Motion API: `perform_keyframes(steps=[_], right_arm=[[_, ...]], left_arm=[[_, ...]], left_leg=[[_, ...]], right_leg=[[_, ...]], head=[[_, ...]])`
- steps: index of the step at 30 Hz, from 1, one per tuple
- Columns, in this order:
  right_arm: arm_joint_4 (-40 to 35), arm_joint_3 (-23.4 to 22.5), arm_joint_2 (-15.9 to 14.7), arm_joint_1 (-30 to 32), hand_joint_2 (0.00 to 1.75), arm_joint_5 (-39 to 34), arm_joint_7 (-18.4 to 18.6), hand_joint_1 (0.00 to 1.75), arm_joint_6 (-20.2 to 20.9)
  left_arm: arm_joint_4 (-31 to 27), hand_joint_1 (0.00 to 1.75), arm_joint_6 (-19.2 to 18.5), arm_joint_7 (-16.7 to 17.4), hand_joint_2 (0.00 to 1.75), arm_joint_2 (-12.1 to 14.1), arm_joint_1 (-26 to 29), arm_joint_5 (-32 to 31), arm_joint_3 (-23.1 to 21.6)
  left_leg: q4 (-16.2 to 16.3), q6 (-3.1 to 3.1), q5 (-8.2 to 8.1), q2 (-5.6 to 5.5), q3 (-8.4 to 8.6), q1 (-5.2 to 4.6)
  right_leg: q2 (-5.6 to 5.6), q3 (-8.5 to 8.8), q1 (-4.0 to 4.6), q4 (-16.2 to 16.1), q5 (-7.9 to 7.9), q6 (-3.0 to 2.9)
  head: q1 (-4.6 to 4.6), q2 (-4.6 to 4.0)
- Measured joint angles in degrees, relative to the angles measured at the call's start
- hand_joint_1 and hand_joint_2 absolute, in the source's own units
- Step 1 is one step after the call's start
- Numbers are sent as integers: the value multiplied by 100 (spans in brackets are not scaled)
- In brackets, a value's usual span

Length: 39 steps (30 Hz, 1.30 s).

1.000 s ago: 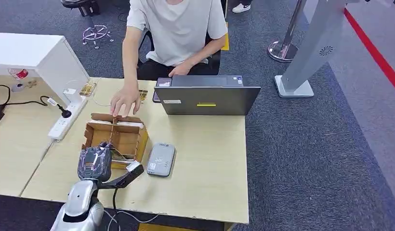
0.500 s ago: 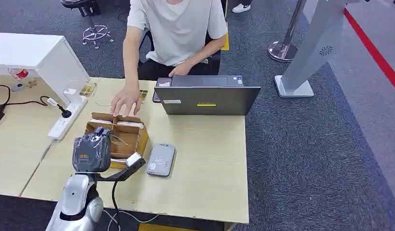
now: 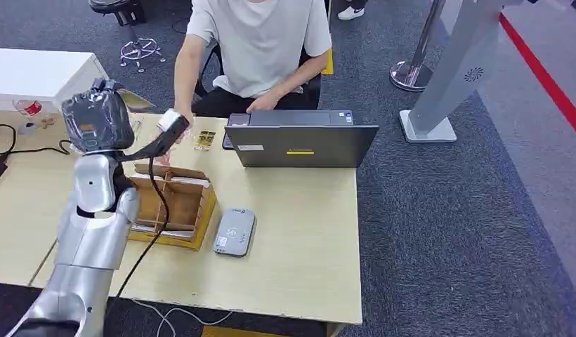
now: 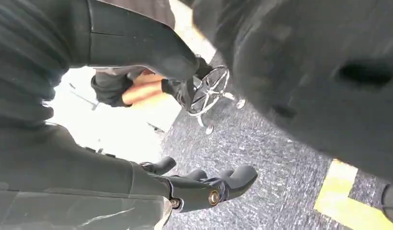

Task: Pass the card to the sensor for recognition and then transmit it.

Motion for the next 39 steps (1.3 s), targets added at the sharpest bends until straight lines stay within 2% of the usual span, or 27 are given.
perform_keyframes(steps=[4,5,11,19,23,26,28,33,35,37,38,39], right_arm=[[-76,0,-98,4,175,48,-11,0,2],[-90,0,-116,0,175,46,-11,0,2],[-138,0,-131,8,175,2,-11,0,-4],[-144,0,-133,13,175,-20,-11,0,-7],[-144,-2,-133,26,175,-107,-28,0,-7],[-140,-11,-122,69,175,-217,-81,0,-7],[-112,-18,-86,103,175,-284,-100,0,-7],[-22,-20,-9,136,175,-341,-116,0,-4],[9,-37,31,151,175,-433,-144,0,-18],[35,-109,92,210,175,-537,-205,0,-48],[44,-159,129,261,175,-564,-227,0,-76],[53,-195,151,301,175,-590,-243,0,-92]], left_arm=[[935,175,186,135,175,105,-483,0,-118],[1055,0,221,135,175,112,-546,0,-122],[1670,0,339,12,175,158,-717,0,-120],[2000,0,356,-31,175,239,-736,0,-70],[1994,0,393,-384,175,269,-588,2,31],[1525,0,459,-939,175,269,-98,48,169],[956,0,461,-1295,175,269,377,174,241],[4,0,483,-1562,175,304,1202,438,368],[-578,0,678,-1807,175,418,1834,832,444],[-1544,0,1079,-2238,175,540,2882,1593,760],[-2009,0,1204,-2685,175,533,3428,2138,1058],[-2329,0,1171,-3142,175,470,3816,2619,1346]], left_leg=[[0,0,0,4,-3,-1],[0,-1,0,5,-3,-2],[-1,-1,-1,8,-8,-1],[-1,-1,0,9,-9,0],[-2,-1,0,9,-11,0],[-2,0,-2,13,-12,-2],[-2,-2,-5,14,-13,-2],[-8,-2,-5,13,-34,-1],[-18,-15,-19,39,-21,-3],[-18,-20,-44,85,6,-3],[-17,-20,-54,97,12,-1],[-16,-16,-57,97,10,0]], right_leg=[[6,-2,0,0,2,2],[7,-2,-1,0,2,2],[11,-8,-1,0,2,2],[11,-10,0,1,2,2],[11,-9,0,2,2,2],[16,-10,-1,1,1,2],[17,-14,-1,0,-2,2],[15,-22,-1,1,-2,2],[44,-12,-1,4,-3,0],[95,-12,-1,5,-22,-9],[105,-12,-1,5,-28,-8],[105,-16,0,5,-32,-8]], head=[[-2,0],[2,0],[-2,0],[0,0],[0,0],[0,0],[0,0],[-2,0],[0,0],[-4,0],[-9,0],[-18,0]])
